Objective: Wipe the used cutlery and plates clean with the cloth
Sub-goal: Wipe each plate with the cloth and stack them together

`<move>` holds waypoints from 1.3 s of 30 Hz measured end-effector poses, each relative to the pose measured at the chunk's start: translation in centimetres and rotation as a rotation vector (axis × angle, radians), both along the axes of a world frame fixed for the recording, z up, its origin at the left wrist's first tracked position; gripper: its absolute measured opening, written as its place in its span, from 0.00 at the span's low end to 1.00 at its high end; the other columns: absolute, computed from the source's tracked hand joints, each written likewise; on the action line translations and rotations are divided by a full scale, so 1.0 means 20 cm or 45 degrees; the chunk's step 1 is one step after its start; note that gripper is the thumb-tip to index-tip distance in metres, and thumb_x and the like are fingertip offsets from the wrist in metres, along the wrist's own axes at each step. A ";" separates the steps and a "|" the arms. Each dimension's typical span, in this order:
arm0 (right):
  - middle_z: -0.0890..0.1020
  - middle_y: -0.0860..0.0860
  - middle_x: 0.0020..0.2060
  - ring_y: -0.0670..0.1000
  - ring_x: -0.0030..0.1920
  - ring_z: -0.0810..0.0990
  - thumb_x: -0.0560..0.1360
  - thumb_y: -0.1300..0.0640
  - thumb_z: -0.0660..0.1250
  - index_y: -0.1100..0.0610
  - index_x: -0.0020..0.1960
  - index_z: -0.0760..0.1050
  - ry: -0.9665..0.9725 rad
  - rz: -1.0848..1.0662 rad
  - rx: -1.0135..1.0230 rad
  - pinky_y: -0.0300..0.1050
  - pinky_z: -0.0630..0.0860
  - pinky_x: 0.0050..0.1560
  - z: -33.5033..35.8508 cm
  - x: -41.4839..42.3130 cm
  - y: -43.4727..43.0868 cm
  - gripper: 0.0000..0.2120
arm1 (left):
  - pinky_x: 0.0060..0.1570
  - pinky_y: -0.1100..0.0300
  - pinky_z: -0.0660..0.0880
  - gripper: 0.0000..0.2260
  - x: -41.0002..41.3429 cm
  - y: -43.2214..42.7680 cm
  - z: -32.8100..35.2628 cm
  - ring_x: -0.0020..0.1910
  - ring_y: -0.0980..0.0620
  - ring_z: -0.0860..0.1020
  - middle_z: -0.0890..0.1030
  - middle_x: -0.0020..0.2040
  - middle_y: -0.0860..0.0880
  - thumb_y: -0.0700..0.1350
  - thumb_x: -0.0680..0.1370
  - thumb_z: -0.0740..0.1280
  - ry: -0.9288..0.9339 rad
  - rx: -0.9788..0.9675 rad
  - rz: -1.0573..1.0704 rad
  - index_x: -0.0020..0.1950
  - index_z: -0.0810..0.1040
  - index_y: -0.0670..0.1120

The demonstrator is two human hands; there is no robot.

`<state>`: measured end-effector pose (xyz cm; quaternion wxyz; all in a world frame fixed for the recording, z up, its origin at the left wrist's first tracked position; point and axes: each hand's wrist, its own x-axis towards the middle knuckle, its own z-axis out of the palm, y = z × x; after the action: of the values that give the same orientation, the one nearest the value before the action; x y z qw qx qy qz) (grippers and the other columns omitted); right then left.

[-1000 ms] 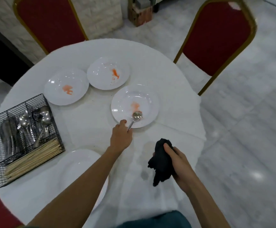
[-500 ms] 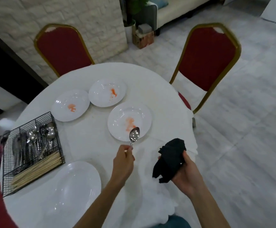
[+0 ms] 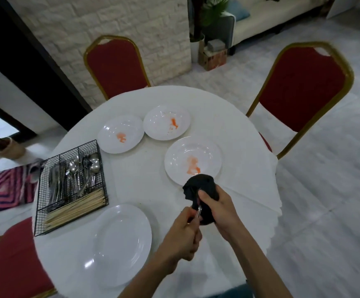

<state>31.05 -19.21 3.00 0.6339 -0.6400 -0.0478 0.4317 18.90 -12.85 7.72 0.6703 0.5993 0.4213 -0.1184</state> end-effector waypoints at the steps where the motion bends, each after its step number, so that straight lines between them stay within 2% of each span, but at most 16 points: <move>1: 0.87 0.51 0.47 0.54 0.48 0.86 0.78 0.57 0.71 0.50 0.58 0.80 -0.127 0.084 -0.049 0.46 0.83 0.43 0.01 0.02 0.00 0.09 | 0.22 0.65 0.58 0.07 -0.03 0.06 0.02 0.24 0.56 0.60 0.68 0.29 0.51 0.51 0.86 0.55 0.015 -0.013 -0.056 0.56 0.71 0.50; 3: 0.86 0.51 0.43 0.50 0.44 0.84 0.75 0.55 0.73 0.50 0.51 0.80 -0.361 0.320 -0.142 0.40 0.79 0.42 0.04 0.07 -0.02 0.06 | 0.23 0.65 0.58 0.09 -0.10 0.21 0.05 0.24 0.56 0.61 0.69 0.29 0.51 0.51 0.85 0.58 0.049 0.062 -0.248 0.56 0.75 0.49; 7: 0.83 0.46 0.40 0.43 0.40 0.82 0.69 0.49 0.76 0.44 0.43 0.75 -0.706 1.015 -0.371 0.40 0.77 0.43 0.17 0.10 -0.01 0.10 | 0.36 0.65 0.68 0.08 -0.19 0.50 0.11 0.28 0.60 0.72 0.77 0.28 0.56 0.51 0.82 0.63 0.086 0.586 -0.719 0.54 0.82 0.54; 11: 0.82 0.44 0.48 0.48 0.49 0.81 0.71 0.51 0.75 0.45 0.53 0.78 -0.937 1.603 -0.458 0.47 0.78 0.49 0.26 -0.03 0.12 0.12 | 0.42 0.65 0.72 0.07 -0.19 0.56 0.15 0.31 0.62 0.77 0.79 0.28 0.57 0.49 0.80 0.66 0.042 0.762 -1.071 0.52 0.84 0.55; 13: 0.82 0.44 0.50 0.50 0.51 0.81 0.71 0.48 0.75 0.45 0.56 0.78 -0.935 1.738 -0.471 0.50 0.78 0.52 0.24 -0.06 0.15 0.15 | 0.46 0.63 0.75 0.07 -0.19 0.55 0.15 0.32 0.63 0.78 0.80 0.30 0.57 0.49 0.80 0.66 0.042 0.751 -1.154 0.53 0.84 0.54; 15: 0.82 0.45 0.46 0.48 0.48 0.81 0.71 0.48 0.75 0.47 0.52 0.79 -0.827 1.654 -0.397 0.49 0.77 0.50 0.21 -0.07 0.15 0.12 | 0.45 0.63 0.75 0.07 -0.25 0.57 0.15 0.32 0.61 0.77 0.81 0.32 0.55 0.49 0.80 0.66 0.008 0.735 -1.086 0.52 0.84 0.53; 17: 0.82 0.45 0.40 0.44 0.41 0.81 0.72 0.52 0.76 0.49 0.46 0.79 -0.614 1.367 -0.294 0.43 0.77 0.44 0.20 -0.06 0.12 0.07 | 0.40 0.64 0.72 0.07 -0.32 0.59 0.14 0.31 0.60 0.76 0.80 0.31 0.55 0.50 0.81 0.65 -0.028 0.721 -0.905 0.49 0.83 0.53; 19: 0.84 0.49 0.39 0.44 0.40 0.82 0.73 0.56 0.76 0.52 0.46 0.80 -0.382 1.006 -0.211 0.41 0.78 0.42 0.19 -0.07 0.10 0.06 | 0.39 0.65 0.72 0.08 -0.38 0.59 0.12 0.31 0.61 0.75 0.80 0.31 0.55 0.50 0.81 0.64 -0.056 0.680 -0.680 0.48 0.83 0.53; 24: 0.86 0.57 0.45 0.59 0.39 0.87 0.75 0.57 0.75 0.53 0.53 0.82 -0.066 0.140 -0.194 0.60 0.84 0.35 0.12 -0.21 0.17 0.08 | 0.34 0.69 0.68 0.09 -0.45 0.43 0.01 0.32 0.59 0.73 0.77 0.33 0.54 0.49 0.83 0.62 -0.052 0.495 -0.228 0.50 0.81 0.50; 26: 0.86 0.58 0.46 0.58 0.38 0.87 0.77 0.56 0.73 0.54 0.54 0.80 -0.072 -0.118 -0.253 0.56 0.83 0.32 0.10 -0.30 0.24 0.07 | 0.35 0.67 0.68 0.09 -0.45 0.38 -0.03 0.33 0.57 0.72 0.77 0.34 0.53 0.50 0.83 0.61 -0.041 0.454 -0.126 0.49 0.80 0.50; 28: 0.85 0.58 0.48 0.60 0.43 0.86 0.79 0.52 0.70 0.53 0.55 0.78 -0.117 -0.209 -0.278 0.49 0.80 0.30 0.09 -0.38 0.29 0.07 | 0.35 0.68 0.68 0.09 -0.47 0.41 -0.03 0.32 0.58 0.71 0.78 0.34 0.53 0.49 0.83 0.62 -0.066 0.495 -0.096 0.48 0.80 0.50; 29: 0.85 0.58 0.49 0.62 0.44 0.86 0.80 0.50 0.69 0.52 0.55 0.77 -0.086 -0.208 -0.256 0.50 0.81 0.30 0.10 -0.42 0.30 0.08 | 0.34 0.69 0.68 0.08 -0.49 0.46 -0.03 0.31 0.59 0.71 0.77 0.33 0.54 0.48 0.83 0.63 -0.084 0.539 -0.107 0.48 0.80 0.50; 31: 0.84 0.59 0.49 0.63 0.38 0.87 0.81 0.49 0.67 0.52 0.56 0.76 0.023 -0.197 -0.197 0.60 0.84 0.34 0.13 -0.45 0.32 0.08 | 0.33 0.69 0.68 0.08 -0.51 0.55 -0.01 0.30 0.60 0.72 0.76 0.30 0.55 0.47 0.82 0.64 -0.111 0.625 -0.142 0.47 0.81 0.49; 33: 0.84 0.58 0.47 0.58 0.33 0.86 0.82 0.47 0.63 0.54 0.58 0.75 0.094 -0.262 -0.182 0.66 0.82 0.43 0.17 -0.47 0.35 0.11 | 0.34 0.68 0.69 0.08 -0.51 0.58 0.00 0.30 0.60 0.72 0.76 0.30 0.55 0.47 0.82 0.64 -0.141 0.672 -0.130 0.47 0.80 0.49; 37: 0.84 0.54 0.53 0.57 0.52 0.84 0.82 0.40 0.58 0.51 0.63 0.75 0.141 -0.353 -0.150 0.59 0.80 0.56 0.22 -0.56 0.45 0.18 | 0.33 0.69 0.70 0.08 -0.47 0.46 0.00 0.30 0.61 0.73 0.79 0.34 0.53 0.48 0.84 0.59 -0.195 0.628 0.014 0.48 0.74 0.50; 39: 0.86 0.52 0.53 0.54 0.54 0.85 0.82 0.40 0.58 0.49 0.63 0.77 0.169 -0.295 -0.117 0.53 0.81 0.57 0.24 -0.60 0.48 0.18 | 0.37 0.58 0.75 0.08 -0.46 0.39 -0.02 0.32 0.59 0.75 0.80 0.35 0.50 0.50 0.85 0.57 -0.248 0.540 0.096 0.49 0.72 0.51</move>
<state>19.05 -9.53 7.72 0.6513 -0.6396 0.0882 0.3986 9.72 -5.00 7.39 0.5709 0.7191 0.3922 0.0564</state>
